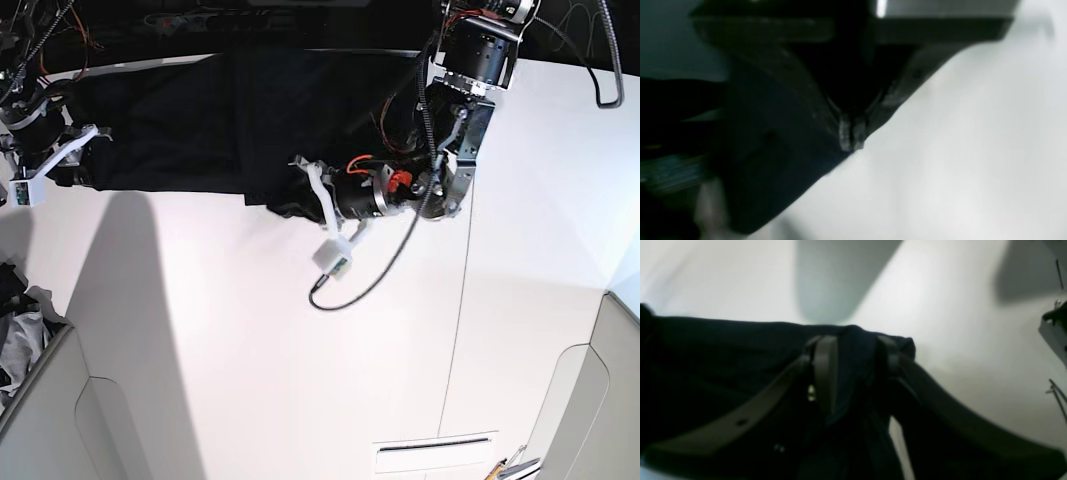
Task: Fold the T-shirt properly
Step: 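Carry the strip end with the left gripper toward the right gripper, folding it in half, then release the left gripper and raise it off the folded shirt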
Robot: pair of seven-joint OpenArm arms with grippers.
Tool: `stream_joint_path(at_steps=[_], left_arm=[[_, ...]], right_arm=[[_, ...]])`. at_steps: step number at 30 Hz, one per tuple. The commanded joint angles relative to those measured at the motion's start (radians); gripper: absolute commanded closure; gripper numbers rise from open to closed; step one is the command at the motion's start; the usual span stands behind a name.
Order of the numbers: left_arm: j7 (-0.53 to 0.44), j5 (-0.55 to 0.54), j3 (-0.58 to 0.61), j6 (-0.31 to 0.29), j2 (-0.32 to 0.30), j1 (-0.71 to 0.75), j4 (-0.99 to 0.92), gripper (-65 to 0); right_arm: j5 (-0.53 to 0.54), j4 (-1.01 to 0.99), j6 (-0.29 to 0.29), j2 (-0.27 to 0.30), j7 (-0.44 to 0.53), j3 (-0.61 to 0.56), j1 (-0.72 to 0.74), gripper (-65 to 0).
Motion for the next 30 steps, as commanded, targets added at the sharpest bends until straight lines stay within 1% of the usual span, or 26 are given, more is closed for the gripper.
stream_joint_path(at_steps=[1,2,4,5,6,7,8,9,12,14,18,22,28,30], left_arm=[[0.006,-0.058,-0.008,-0.038,0.006,-0.027,0.047,0.0],[0.035,-0.082,-0.014,-0.038,0.005,-0.027,0.077,0.0],[0.074,-0.092,-0.024,-0.038,0.005,-0.027,0.143,0.0],[0.080,-0.090,-0.026,-0.038,0.005,-0.027,0.172,0.0],[0.080,-0.088,-0.029,-0.038,0.005,-0.027,0.196,-0.1],[0.080,-0.081,-0.029,-0.038,0.005,-0.027,0.217,-2.1],[0.080,-0.070,-0.029,-0.038,0.005,-0.027,0.231,-4.2],[0.080,-0.066,-0.029,-0.038,0.005,-0.027,0.238,-6.2],[0.080,-0.066,-0.029,-0.038,0.005,-0.024,0.238,-9.2],[0.080,-0.063,-0.029,-0.038,0.005,-0.020,0.238,-9.2],[0.080,-0.061,-0.029,-0.038,0.005,-0.005,0.238,-9.2],[0.080,-0.061,-0.029,-0.038,0.005,-0.005,0.238,-9.2],[0.080,-0.061,-0.029,-0.038,0.005,-0.003,0.238,-9.2],[0.080,-0.061,-0.029,-0.038,0.005,0.000,0.238,-9.2]], right_arm=[[-0.006,0.014,0.000,0.014,0.020,0.007,0.008,-19.8],[-0.029,0.014,0.000,0.014,0.020,0.007,0.008,-19.8],[-0.084,0.014,0.000,0.015,0.020,0.007,0.008,-20.3],[-0.094,0.014,0.000,0.015,0.018,0.007,0.007,-24.0],[-0.100,0.014,0.000,0.019,0.010,0.007,0.006,-29.5],[-0.100,0.014,0.000,0.024,0.001,0.007,0.006,-34.3],[-0.100,0.013,0.000,0.030,-0.005,0.007,0.006,-37.6],[-0.099,0.011,0.000,0.037,-0.011,0.007,0.006,-38.9],[-0.094,-0.018,0.000,0.060,-0.014,0.008,0.007,-39.0],[-0.041,-0.057,0.000,0.077,-0.015,0.015,0.007,-39.0],[0.126,-0.157,0.002,0.106,-0.043,0.046,0.014,-39.0],[0.246,-0.235,0.045,0.105,-0.076,0.087,0.033,-39.0],[0.380,-0.352,0.111,0.105,-0.101,0.116,0.052,-39.0],[0.407,-0.406,0.114,0.105,-0.118,0.116,0.065,-39.0]])
